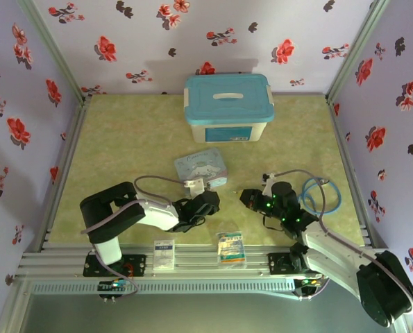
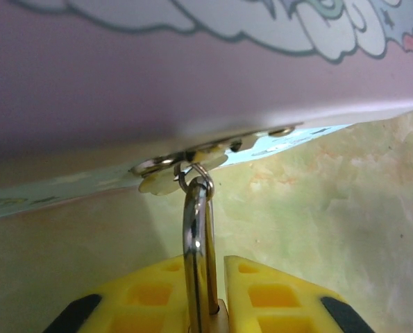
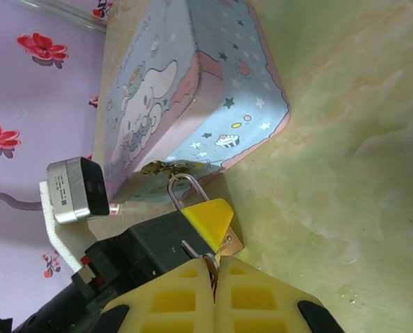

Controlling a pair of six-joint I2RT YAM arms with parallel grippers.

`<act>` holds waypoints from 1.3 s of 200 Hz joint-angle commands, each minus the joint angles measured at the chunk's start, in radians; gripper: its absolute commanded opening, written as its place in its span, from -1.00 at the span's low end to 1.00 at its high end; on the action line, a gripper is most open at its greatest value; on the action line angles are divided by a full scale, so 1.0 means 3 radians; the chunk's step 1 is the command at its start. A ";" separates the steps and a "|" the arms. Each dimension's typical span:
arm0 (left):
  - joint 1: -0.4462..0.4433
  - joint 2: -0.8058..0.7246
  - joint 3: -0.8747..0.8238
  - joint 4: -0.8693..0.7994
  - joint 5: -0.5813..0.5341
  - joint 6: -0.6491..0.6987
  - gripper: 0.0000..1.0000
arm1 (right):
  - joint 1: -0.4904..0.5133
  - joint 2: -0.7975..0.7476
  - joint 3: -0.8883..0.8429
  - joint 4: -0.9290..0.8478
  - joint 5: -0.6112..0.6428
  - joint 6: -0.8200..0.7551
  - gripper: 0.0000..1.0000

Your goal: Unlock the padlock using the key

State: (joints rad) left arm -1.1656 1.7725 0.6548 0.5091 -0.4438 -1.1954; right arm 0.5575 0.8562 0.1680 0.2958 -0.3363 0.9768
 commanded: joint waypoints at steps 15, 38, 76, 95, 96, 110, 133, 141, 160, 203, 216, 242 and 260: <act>0.0022 -0.0089 -0.0189 0.0525 0.0060 -0.0330 -1.00 | 0.0265 0.0120 -0.0105 0.0233 0.0193 0.0411 -1.00; 0.0025 -0.0227 -0.0257 0.0539 -0.0079 -0.0388 -1.00 | 0.0496 0.0175 -0.0173 0.0382 0.0413 0.0585 -1.00; 0.0040 -0.0202 -0.0457 0.0994 -0.0280 -0.0644 -1.00 | 0.0668 0.0318 -0.0289 0.0693 0.0594 0.0850 -1.00; 0.0036 -0.0102 -0.0512 0.1253 -0.0355 -0.0797 -1.00 | 0.0673 0.0387 -0.0374 0.0955 0.0660 0.0934 -1.00; 0.0035 -0.0096 -0.0514 0.1258 -0.0358 -0.0805 -1.00 | 0.0670 0.0393 -0.0378 0.0969 0.0673 0.0941 -1.00; 0.0035 -0.0022 -0.0549 0.1430 -0.0386 -0.0870 -1.00 | 0.0680 0.0473 -0.0380 0.1135 0.0673 0.0954 -1.00; 0.0039 0.0045 -0.0559 0.1598 -0.0387 -0.0961 -1.00 | 0.0707 0.0692 -0.0341 0.1519 0.0600 0.0974 -1.00; 0.0035 0.0049 -0.0553 0.1636 -0.0391 -0.0946 -1.00 | 0.0714 0.0804 -0.0333 0.1641 0.0582 0.0981 -1.00; 0.0040 -0.0013 -0.0554 0.1629 -0.0449 -0.0859 -1.00 | 0.0714 0.1118 -0.0308 0.1968 0.0522 0.0994 -1.00; 0.0049 -0.0170 -0.0704 0.1661 -0.0609 -0.0958 -1.00 | 0.0735 0.1557 -0.0349 0.2589 0.0482 0.1064 -1.00; 0.0048 -0.0113 -0.0716 0.1827 -0.0583 -0.0911 -1.00 | 0.0748 0.1598 -0.0326 0.2663 0.0432 0.1054 -1.00; 0.0048 0.0039 -0.0736 0.2058 -0.0543 -0.1060 -1.00 | 0.0819 0.1582 -0.0302 0.2558 0.0527 0.1085 -1.00; 0.0057 0.0092 -0.0766 0.2207 -0.0551 -0.1100 -1.00 | 0.0936 0.1659 -0.0270 0.2598 0.0590 0.1080 -1.00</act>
State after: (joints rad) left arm -1.1572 1.7775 0.4389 1.0222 -0.5655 -1.4960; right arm 0.8017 1.3304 0.0647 1.0286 -0.1886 1.2919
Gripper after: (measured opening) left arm 0.150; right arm 0.042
